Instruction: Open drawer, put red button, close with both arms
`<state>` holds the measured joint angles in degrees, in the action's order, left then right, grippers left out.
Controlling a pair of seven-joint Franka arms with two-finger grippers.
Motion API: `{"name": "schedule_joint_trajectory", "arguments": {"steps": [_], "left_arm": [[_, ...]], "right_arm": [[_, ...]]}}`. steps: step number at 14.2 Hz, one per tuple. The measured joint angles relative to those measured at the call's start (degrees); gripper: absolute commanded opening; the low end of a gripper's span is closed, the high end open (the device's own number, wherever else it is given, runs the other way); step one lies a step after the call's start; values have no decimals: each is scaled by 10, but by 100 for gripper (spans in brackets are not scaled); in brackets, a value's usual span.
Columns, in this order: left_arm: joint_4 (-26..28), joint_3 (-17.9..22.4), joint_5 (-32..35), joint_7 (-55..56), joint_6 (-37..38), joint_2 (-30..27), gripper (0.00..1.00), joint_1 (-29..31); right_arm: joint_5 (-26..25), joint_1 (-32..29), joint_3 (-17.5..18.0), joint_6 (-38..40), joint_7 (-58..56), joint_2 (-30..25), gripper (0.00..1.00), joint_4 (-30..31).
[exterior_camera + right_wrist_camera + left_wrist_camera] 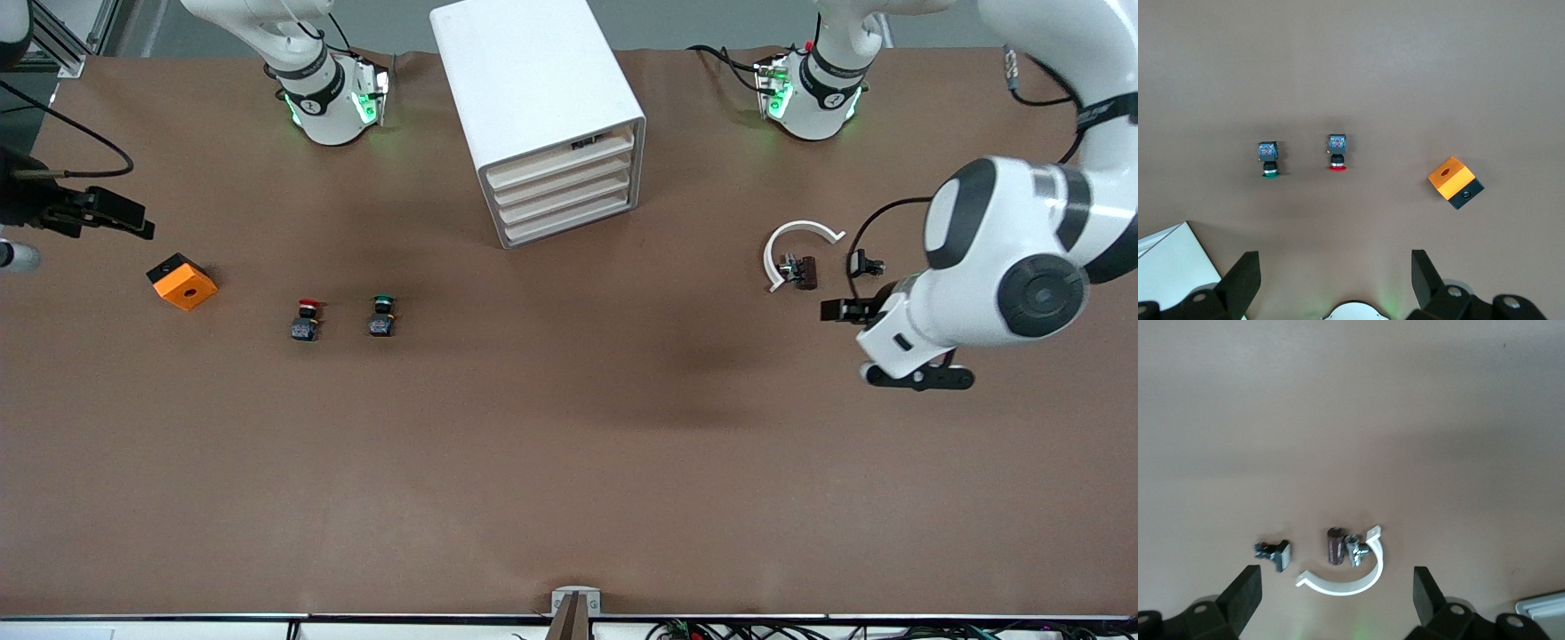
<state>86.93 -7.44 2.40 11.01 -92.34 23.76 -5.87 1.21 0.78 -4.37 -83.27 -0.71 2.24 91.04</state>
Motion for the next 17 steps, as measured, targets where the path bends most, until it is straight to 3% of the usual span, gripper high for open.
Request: {"name": "schedule_joint_trajectory", "arguments": {"steps": [5,9,17], "left_arm": [[-1,-2,-57,165,-11,62,100,-32],[-3,-3,-132,409,-11,106,100,-84],[-10,-4,-194,727,-27,178,100,-156]], "right_arm": [[0,0,1,0,0,23,100,-3],[8,2,3,-28,12,26,100,19],[26,6,6,-257,41,-23,100,248]]}}
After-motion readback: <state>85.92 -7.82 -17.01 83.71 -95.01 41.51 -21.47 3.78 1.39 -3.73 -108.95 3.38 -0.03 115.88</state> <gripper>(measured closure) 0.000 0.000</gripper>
